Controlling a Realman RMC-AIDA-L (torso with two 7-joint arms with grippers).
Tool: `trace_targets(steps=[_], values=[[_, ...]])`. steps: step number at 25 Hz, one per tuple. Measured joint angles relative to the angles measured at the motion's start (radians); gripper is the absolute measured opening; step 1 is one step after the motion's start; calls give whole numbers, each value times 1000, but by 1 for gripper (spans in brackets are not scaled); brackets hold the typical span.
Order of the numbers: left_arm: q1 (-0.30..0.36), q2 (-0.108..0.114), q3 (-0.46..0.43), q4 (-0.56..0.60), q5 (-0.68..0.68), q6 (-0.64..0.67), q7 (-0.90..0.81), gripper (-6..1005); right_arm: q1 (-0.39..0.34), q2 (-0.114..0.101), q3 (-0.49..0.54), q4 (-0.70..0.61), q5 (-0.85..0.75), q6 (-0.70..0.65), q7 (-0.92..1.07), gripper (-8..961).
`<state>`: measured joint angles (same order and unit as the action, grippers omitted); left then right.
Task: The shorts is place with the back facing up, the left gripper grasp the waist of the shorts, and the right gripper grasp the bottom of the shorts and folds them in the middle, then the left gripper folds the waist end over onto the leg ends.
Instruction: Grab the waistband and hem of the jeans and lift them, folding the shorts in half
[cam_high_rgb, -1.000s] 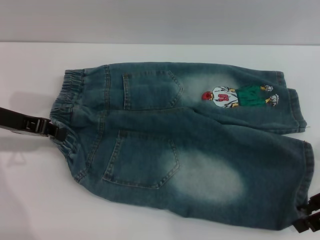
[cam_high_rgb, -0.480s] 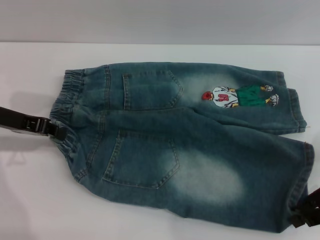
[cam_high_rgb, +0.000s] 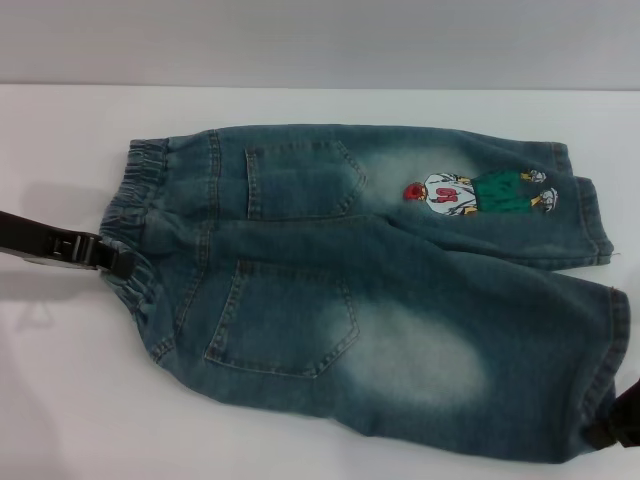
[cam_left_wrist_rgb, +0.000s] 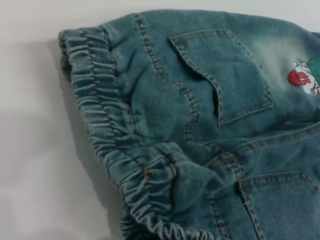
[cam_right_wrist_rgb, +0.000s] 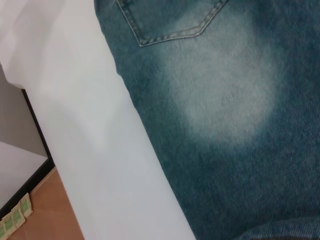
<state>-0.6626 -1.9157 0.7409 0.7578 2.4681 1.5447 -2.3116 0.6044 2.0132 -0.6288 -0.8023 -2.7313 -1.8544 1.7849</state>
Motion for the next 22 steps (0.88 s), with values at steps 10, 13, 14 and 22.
trace_targets(steps=[10, 13, 14, 22], values=[[-2, 0, -18, -2, -5, -6, -8, 47, -44, -3, 50, -17, 135, 1, -77, 2], [-5, -5, -25, -4, -6, -13, -17, 47, -66, -8, 92, -15, 209, 3, -122, 4], [-5, -6, -27, -4, -6, -14, -18, 47, -71, -9, 106, -14, 228, 5, -132, 5], [-8, -37, -90, -6, -9, -45, -14, 47, -153, -9, 174, 38, 511, 63, -234, 13]])
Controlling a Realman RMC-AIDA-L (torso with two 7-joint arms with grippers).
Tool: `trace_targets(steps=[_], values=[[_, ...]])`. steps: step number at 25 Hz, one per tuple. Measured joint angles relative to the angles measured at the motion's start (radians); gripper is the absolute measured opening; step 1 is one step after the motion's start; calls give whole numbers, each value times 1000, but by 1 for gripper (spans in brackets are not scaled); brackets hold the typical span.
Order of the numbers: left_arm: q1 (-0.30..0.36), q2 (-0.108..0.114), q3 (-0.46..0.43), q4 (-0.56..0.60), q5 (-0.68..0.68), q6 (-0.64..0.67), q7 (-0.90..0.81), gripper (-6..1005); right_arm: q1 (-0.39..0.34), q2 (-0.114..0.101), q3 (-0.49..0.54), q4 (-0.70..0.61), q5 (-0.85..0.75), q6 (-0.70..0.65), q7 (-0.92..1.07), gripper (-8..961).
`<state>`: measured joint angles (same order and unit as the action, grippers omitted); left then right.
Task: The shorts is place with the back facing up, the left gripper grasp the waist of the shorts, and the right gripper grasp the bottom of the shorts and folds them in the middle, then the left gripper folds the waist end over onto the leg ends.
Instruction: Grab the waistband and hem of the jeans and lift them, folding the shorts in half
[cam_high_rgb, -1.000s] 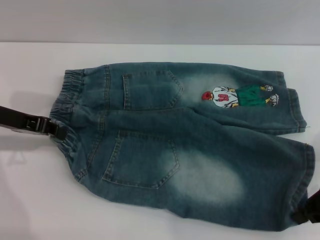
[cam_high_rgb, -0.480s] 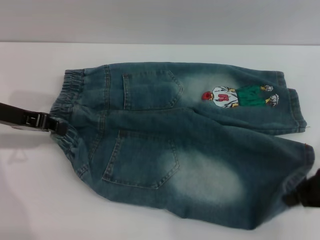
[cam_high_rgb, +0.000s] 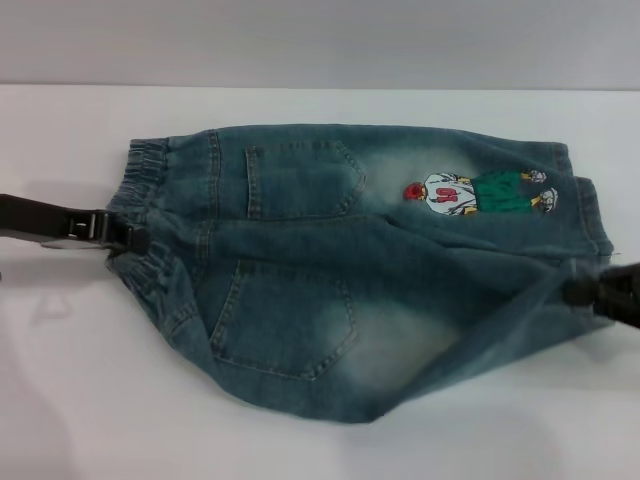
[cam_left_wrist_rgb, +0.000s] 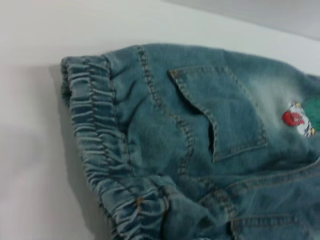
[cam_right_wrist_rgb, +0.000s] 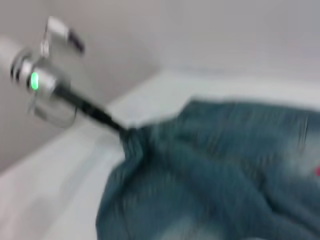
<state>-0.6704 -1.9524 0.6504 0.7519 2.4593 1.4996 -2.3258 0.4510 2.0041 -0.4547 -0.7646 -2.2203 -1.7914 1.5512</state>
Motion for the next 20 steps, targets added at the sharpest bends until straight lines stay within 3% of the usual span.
trace_targets(steps=[7, 12, 20], values=[[16, -27, -100, -18, -116, -39, 62, 47, -57, 27, 51, 102, 177, 101, -128, 19], [18, -29, -106, -59, -190, -97, 96, 47, -74, 28, 76, 159, 282, 164, -174, 24], [16, -52, -100, -75, -231, -224, 143, 47, -63, 33, 93, 226, 385, 333, -212, 31]])
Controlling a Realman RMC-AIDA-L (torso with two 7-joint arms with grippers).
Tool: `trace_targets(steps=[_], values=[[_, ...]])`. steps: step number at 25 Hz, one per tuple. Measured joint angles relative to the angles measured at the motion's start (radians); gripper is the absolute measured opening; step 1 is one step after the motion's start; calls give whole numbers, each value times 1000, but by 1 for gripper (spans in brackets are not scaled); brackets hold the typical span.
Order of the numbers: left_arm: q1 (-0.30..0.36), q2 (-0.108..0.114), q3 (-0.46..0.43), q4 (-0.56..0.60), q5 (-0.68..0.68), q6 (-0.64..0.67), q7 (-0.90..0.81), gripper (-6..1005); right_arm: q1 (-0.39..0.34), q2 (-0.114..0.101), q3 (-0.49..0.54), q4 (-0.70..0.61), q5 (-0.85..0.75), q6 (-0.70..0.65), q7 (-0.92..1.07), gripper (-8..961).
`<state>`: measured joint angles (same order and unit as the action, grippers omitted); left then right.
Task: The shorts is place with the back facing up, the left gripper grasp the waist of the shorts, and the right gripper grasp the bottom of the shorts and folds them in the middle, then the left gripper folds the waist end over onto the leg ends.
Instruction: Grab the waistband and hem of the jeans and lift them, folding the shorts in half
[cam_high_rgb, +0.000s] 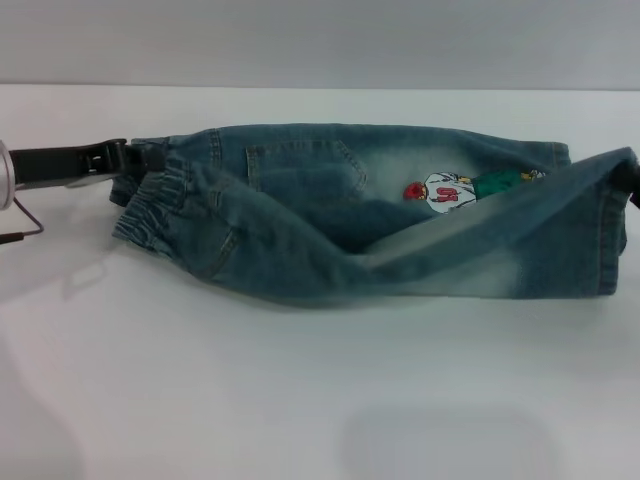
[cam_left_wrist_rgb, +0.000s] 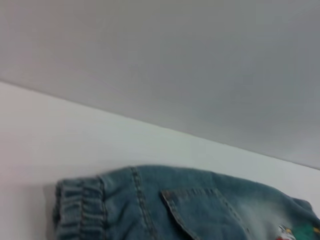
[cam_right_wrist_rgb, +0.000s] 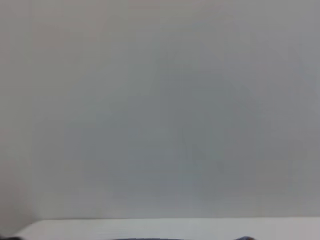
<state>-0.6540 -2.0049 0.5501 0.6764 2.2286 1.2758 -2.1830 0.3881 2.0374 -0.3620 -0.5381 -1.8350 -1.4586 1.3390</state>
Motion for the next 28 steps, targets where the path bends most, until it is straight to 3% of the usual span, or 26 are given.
trace_targets(steps=[3, 10, 17, 28], values=[[-5, -8, -3, 0, -2, -39, 9, 48, 14, 7, 2, 17, 8, 85, -1, 34], [-10, -22, 0, 1, -47, -104, 40, 48, 35, 22, 11, 20, 70, 148, -21, 40], [-12, -35, -5, 0, -75, -171, 72, 48, 66, 25, 13, 37, 85, 262, -21, 47], [-7, -37, 1, 7, -106, -230, 80, 48, 134, 20, -2, 65, 97, 382, -19, 57]])
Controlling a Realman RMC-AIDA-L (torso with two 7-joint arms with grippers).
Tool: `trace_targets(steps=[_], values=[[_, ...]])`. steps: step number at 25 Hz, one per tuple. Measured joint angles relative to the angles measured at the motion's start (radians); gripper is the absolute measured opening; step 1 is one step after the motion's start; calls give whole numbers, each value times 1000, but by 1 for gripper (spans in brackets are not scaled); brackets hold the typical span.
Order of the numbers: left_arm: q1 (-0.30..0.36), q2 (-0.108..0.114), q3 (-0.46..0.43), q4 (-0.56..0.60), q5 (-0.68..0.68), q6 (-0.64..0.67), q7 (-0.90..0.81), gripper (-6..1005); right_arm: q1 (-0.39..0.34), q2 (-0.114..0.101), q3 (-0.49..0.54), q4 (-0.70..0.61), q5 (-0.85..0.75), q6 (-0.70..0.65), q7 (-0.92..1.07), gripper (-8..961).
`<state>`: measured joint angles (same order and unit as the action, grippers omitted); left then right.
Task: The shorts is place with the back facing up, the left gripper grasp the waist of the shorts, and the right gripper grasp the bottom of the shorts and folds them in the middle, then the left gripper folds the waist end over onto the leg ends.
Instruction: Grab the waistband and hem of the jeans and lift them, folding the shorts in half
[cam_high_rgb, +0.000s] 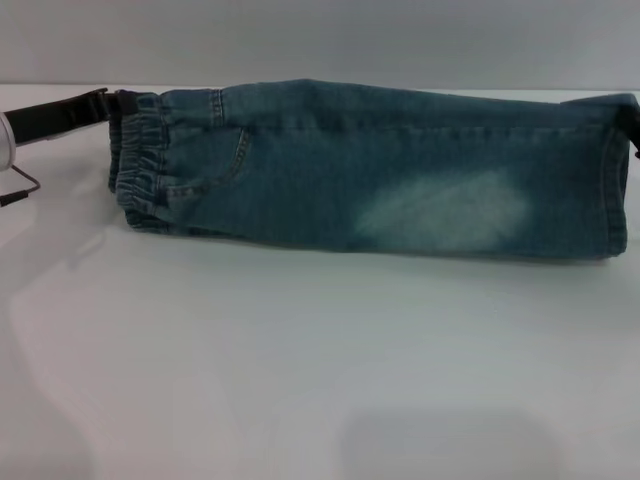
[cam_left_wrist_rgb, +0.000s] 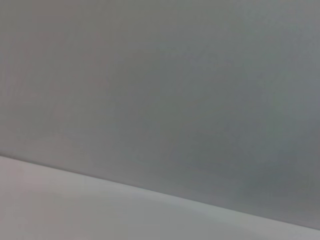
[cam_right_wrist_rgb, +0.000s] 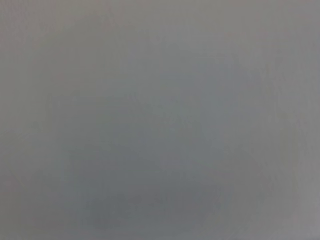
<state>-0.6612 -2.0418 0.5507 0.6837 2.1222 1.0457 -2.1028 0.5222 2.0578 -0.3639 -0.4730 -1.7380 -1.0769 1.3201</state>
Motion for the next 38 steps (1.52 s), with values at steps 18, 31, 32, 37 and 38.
trace_targets(steps=[18, 31, 32, 37, 38], values=[[-4, -6, 2, -7, -3, -46, 42, 49, 67, -4, -56, 33, -7, 172, -9, 73], [-6, -13, 43, -25, -7, -104, 66, 49, 79, 2, -127, 35, -8, 276, -7, 85], [-6, -14, 60, -25, -8, -109, 66, 82, 79, 3, -129, 35, -8, 280, -6, 128], [-6, -14, 65, -25, -19, -111, 75, 245, 73, 3, -128, 36, -4, 282, -4, 331], [-4, -14, 66, -25, -43, -111, 94, 285, 71, 4, -126, 36, -4, 282, -4, 361]])
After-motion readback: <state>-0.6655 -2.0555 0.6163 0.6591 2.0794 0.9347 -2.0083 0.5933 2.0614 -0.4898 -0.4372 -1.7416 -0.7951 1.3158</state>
